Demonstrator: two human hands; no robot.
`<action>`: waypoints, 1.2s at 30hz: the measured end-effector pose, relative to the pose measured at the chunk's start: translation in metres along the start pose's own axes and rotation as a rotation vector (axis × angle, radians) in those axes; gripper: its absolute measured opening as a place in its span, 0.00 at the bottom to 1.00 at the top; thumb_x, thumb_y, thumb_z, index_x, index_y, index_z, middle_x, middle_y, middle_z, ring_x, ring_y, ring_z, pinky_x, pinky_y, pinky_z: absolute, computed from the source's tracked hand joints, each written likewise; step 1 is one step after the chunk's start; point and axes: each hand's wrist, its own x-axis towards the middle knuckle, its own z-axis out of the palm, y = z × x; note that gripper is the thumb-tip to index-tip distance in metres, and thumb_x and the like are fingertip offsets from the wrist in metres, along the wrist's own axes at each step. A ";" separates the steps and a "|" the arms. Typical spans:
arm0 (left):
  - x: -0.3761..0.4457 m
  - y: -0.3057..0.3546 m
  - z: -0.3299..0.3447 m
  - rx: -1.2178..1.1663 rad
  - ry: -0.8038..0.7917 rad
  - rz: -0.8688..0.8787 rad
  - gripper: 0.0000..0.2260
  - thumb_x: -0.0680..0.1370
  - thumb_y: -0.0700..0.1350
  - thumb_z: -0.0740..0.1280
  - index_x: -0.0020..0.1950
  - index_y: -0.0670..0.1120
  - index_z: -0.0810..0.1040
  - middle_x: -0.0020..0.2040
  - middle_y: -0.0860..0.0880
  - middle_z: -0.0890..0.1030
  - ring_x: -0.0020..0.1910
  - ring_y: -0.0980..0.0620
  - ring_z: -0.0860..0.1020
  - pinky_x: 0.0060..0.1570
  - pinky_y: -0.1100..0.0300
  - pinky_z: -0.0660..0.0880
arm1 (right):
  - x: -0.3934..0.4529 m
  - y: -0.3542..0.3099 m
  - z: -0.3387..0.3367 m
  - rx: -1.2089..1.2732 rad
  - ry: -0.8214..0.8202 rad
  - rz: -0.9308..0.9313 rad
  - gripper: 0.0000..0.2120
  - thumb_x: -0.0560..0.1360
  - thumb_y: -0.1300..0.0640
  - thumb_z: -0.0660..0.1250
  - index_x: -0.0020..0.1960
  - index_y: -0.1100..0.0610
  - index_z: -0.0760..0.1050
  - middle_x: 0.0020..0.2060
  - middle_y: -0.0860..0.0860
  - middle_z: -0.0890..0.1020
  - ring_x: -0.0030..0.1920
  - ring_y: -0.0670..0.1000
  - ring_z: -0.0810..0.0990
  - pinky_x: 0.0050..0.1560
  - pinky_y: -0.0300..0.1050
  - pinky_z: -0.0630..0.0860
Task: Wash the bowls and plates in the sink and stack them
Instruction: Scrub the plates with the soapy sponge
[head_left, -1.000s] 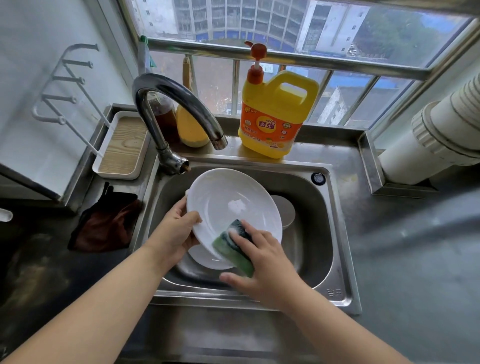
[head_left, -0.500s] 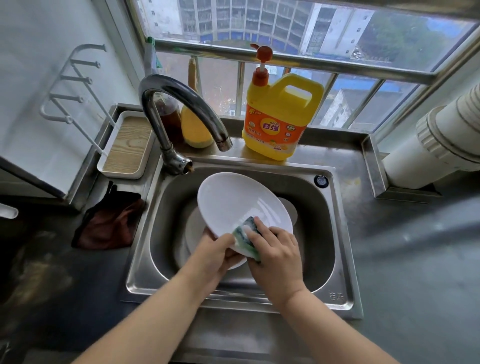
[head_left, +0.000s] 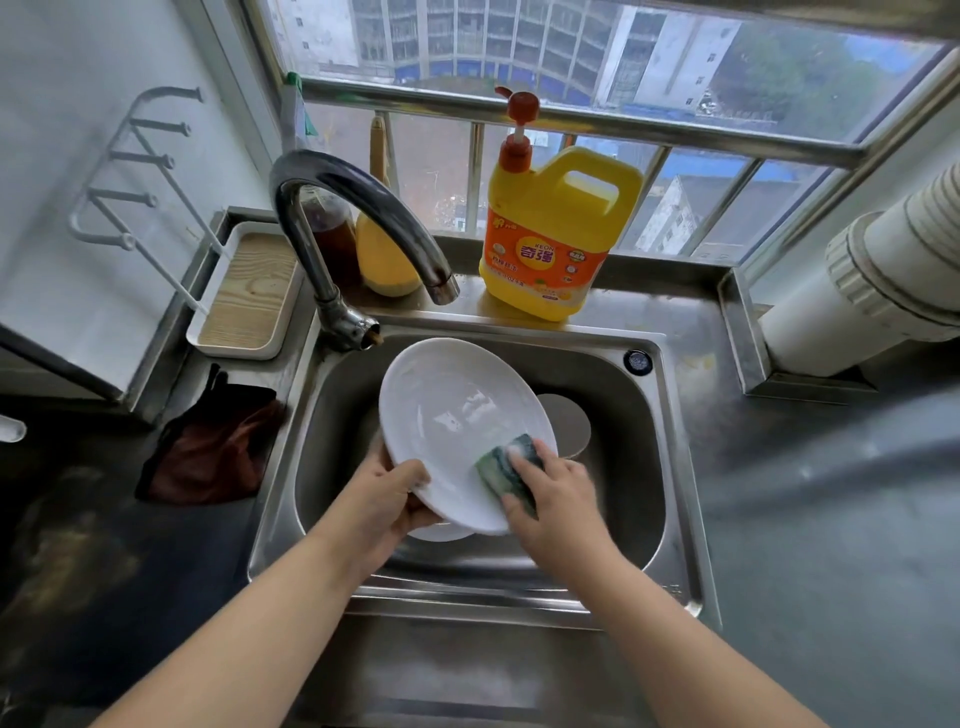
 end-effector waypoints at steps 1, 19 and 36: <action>0.002 -0.001 0.000 0.008 -0.002 0.005 0.25 0.76 0.28 0.57 0.68 0.49 0.68 0.58 0.42 0.79 0.47 0.43 0.83 0.36 0.53 0.80 | -0.004 -0.011 0.004 0.068 -0.007 -0.057 0.26 0.77 0.45 0.56 0.74 0.46 0.62 0.76 0.48 0.55 0.70 0.55 0.58 0.71 0.44 0.52; -0.002 0.011 -0.006 0.013 -0.056 -0.022 0.21 0.74 0.27 0.55 0.61 0.44 0.73 0.51 0.39 0.82 0.44 0.43 0.83 0.35 0.53 0.80 | -0.006 -0.035 0.007 0.245 -0.013 -0.265 0.24 0.77 0.49 0.59 0.73 0.43 0.64 0.75 0.46 0.58 0.69 0.50 0.55 0.71 0.42 0.51; -0.008 0.025 -0.006 0.046 -0.028 0.011 0.19 0.75 0.28 0.55 0.59 0.46 0.73 0.53 0.41 0.80 0.45 0.44 0.81 0.33 0.55 0.79 | -0.004 -0.012 -0.005 0.206 0.070 -0.300 0.20 0.74 0.49 0.62 0.67 0.44 0.73 0.70 0.48 0.70 0.64 0.53 0.68 0.67 0.44 0.61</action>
